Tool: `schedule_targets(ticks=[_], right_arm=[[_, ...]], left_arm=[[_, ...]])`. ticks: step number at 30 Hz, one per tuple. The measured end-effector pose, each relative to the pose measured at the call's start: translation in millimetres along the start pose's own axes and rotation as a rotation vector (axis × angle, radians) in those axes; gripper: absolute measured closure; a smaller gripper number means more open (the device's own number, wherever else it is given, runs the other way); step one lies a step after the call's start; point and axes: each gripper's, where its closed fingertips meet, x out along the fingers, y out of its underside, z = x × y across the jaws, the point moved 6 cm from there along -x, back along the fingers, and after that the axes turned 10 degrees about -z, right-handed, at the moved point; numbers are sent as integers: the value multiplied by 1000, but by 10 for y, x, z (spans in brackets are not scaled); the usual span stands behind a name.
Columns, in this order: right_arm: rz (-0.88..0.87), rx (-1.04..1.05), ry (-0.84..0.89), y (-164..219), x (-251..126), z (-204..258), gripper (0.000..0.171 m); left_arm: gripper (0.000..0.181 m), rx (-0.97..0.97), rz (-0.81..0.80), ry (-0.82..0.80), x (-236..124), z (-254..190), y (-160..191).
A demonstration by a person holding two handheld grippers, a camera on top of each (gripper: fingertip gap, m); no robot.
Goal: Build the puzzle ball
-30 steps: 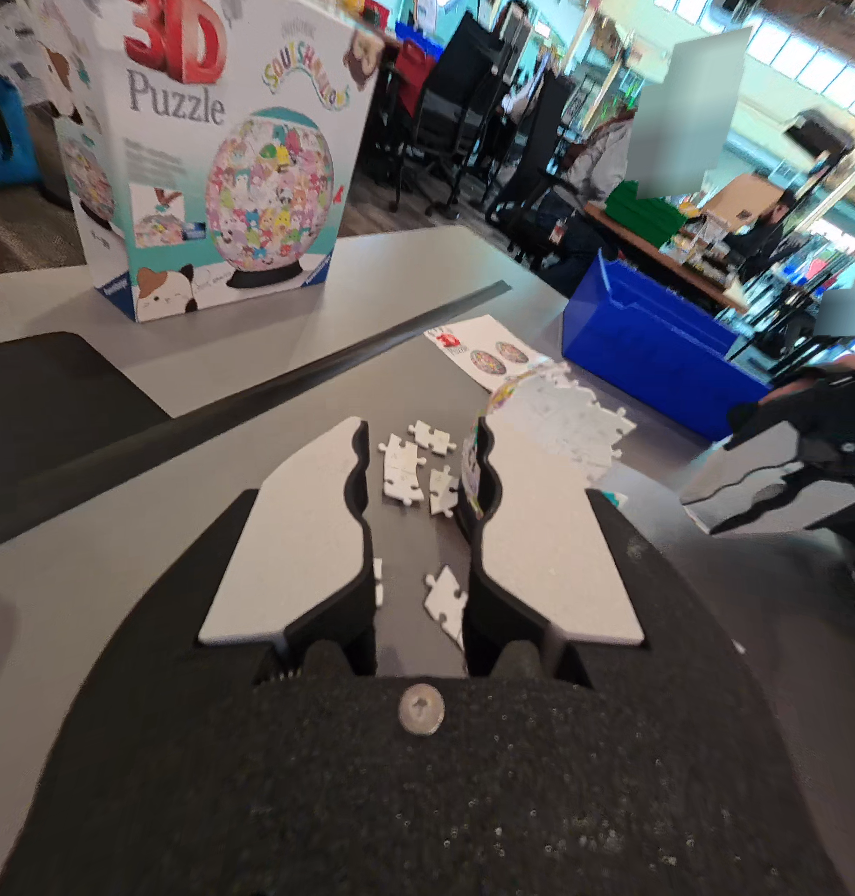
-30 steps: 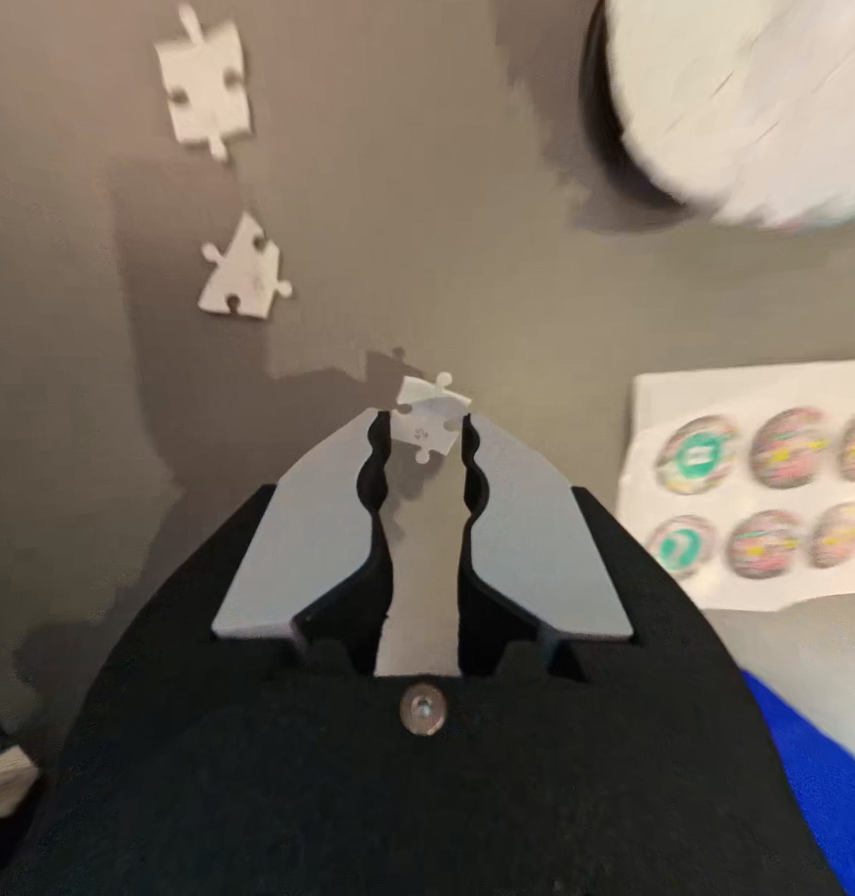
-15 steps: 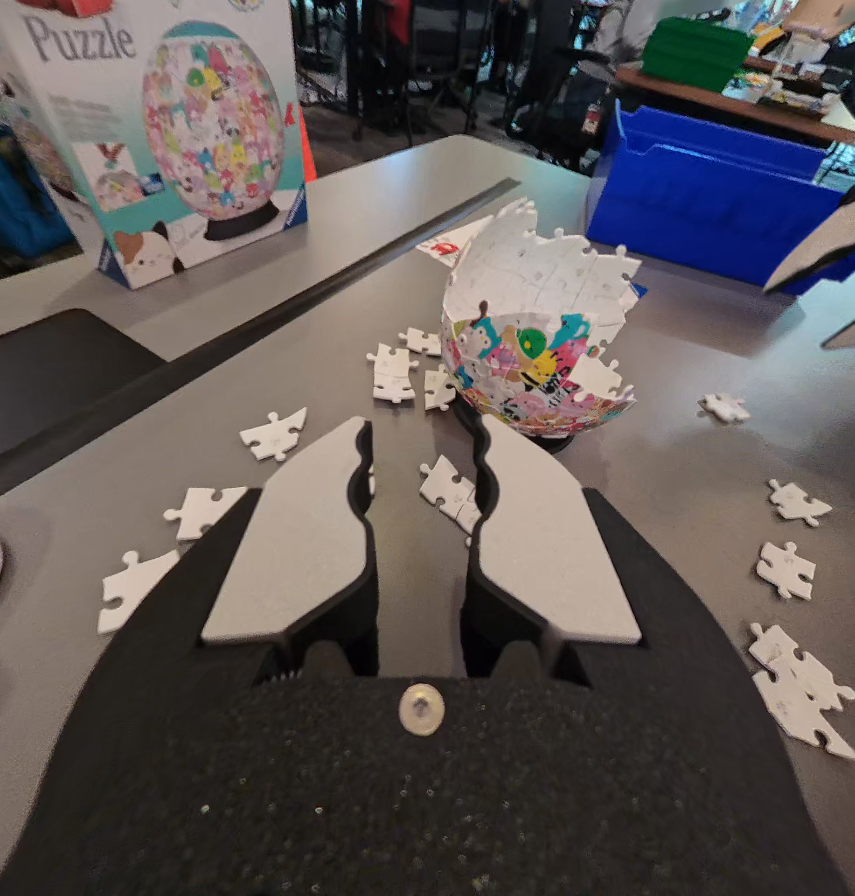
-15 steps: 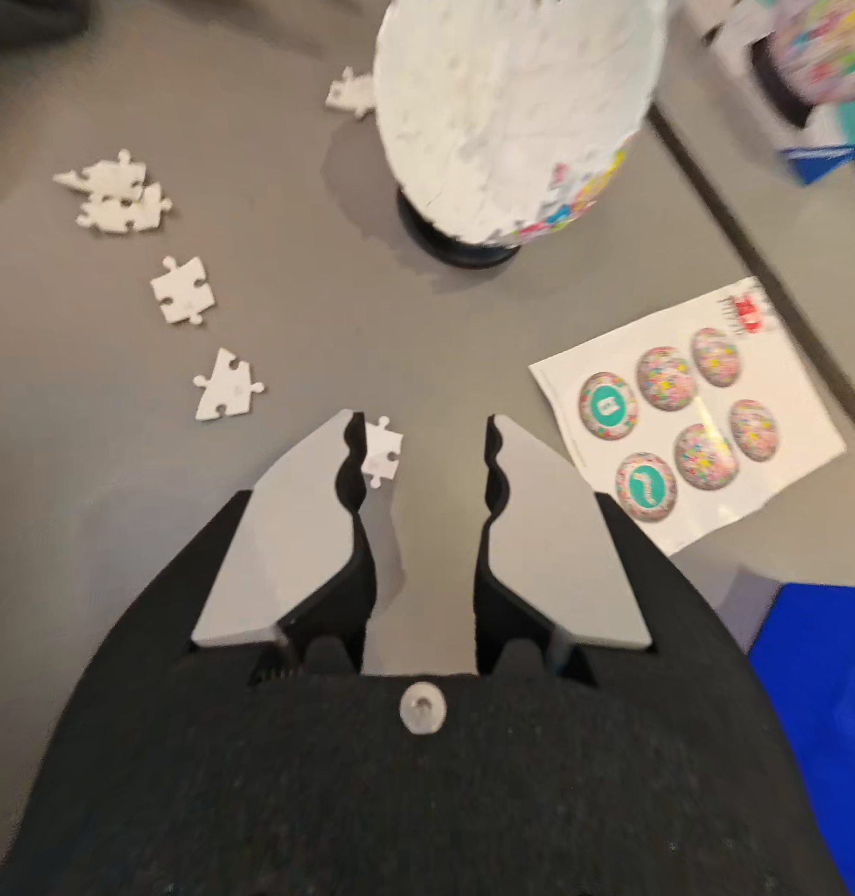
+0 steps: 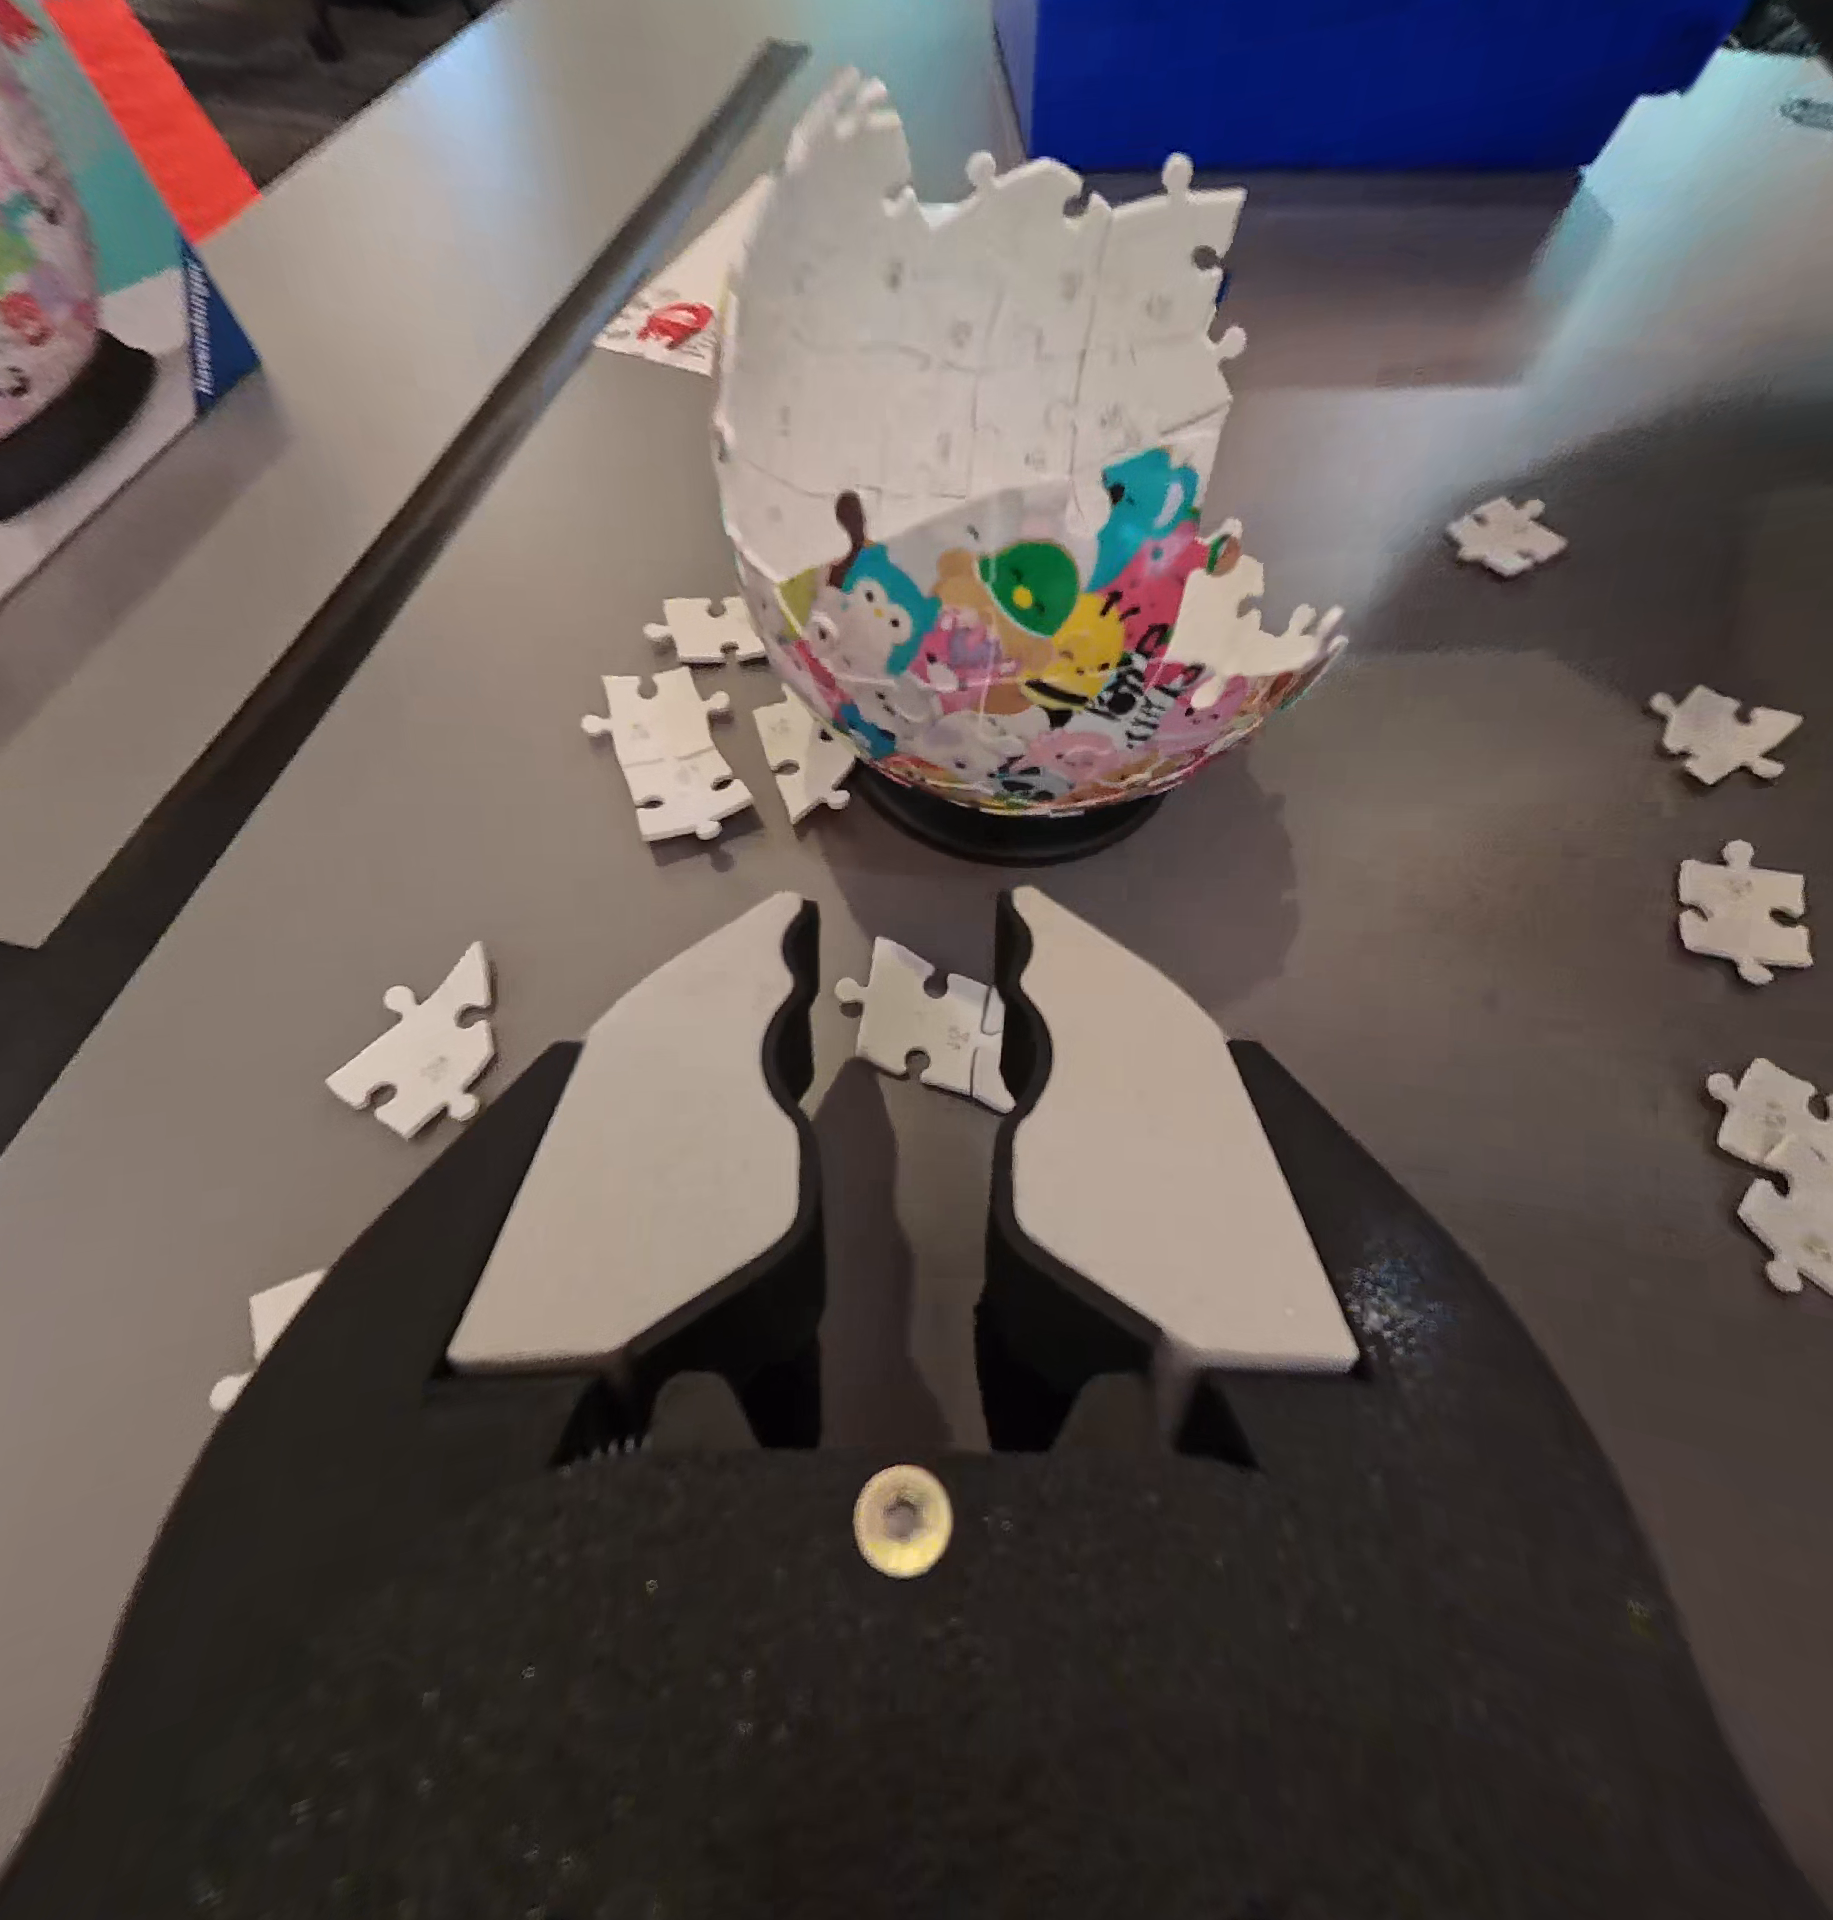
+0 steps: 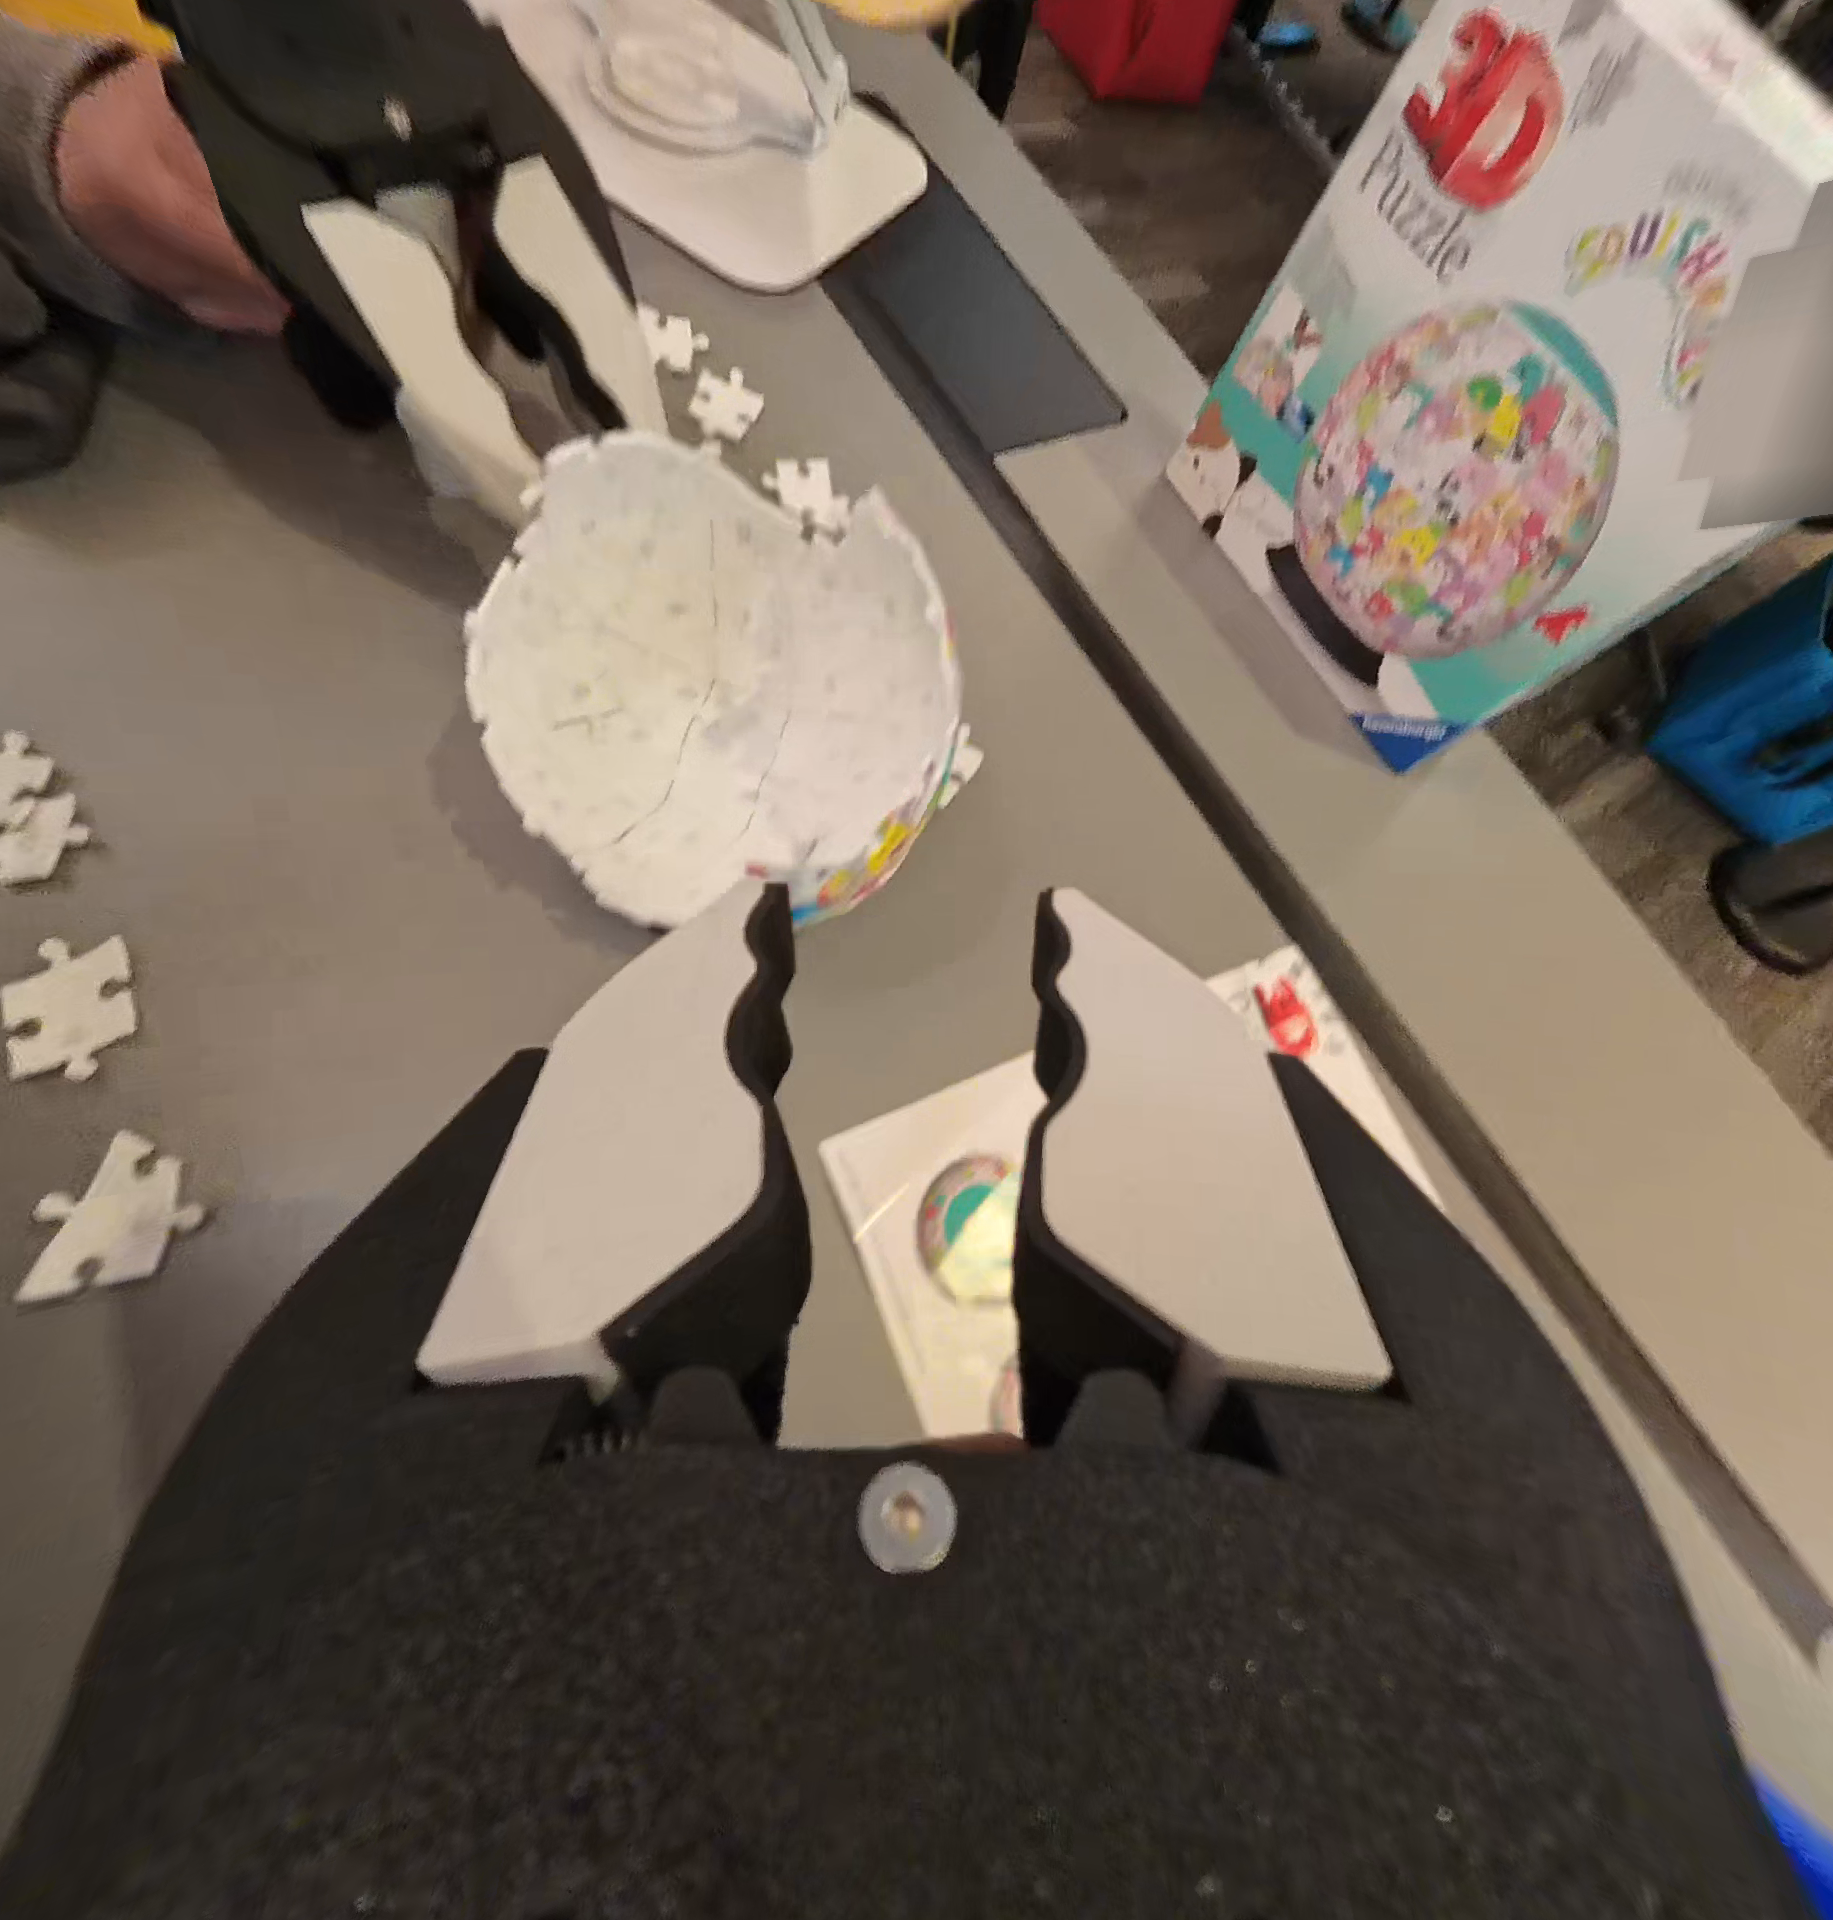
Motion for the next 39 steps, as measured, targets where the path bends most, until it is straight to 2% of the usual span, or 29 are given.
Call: schedule_targets(ticks=[7,17,26,27,29,39], right_arm=[[-75,120,-95,36,301,-299,125],[-91,234,-108,358,230,-537,129],[-82,269,-145,512,238,-547,129],[-79,273,-148,523,236,-543,129],[-77,280,-152,527,228,-535,130],[-76,259,-141,425,133,-477,131]], left_arm=[[150,68,73,54,306,145,-34],[155,79,173,243,520,339,-83],[156,137,280,263,745,272,6],[159,137,281,258,754,279,4],[176,135,279,260,754,287,7],[178,145,298,203,694,312,-3]])
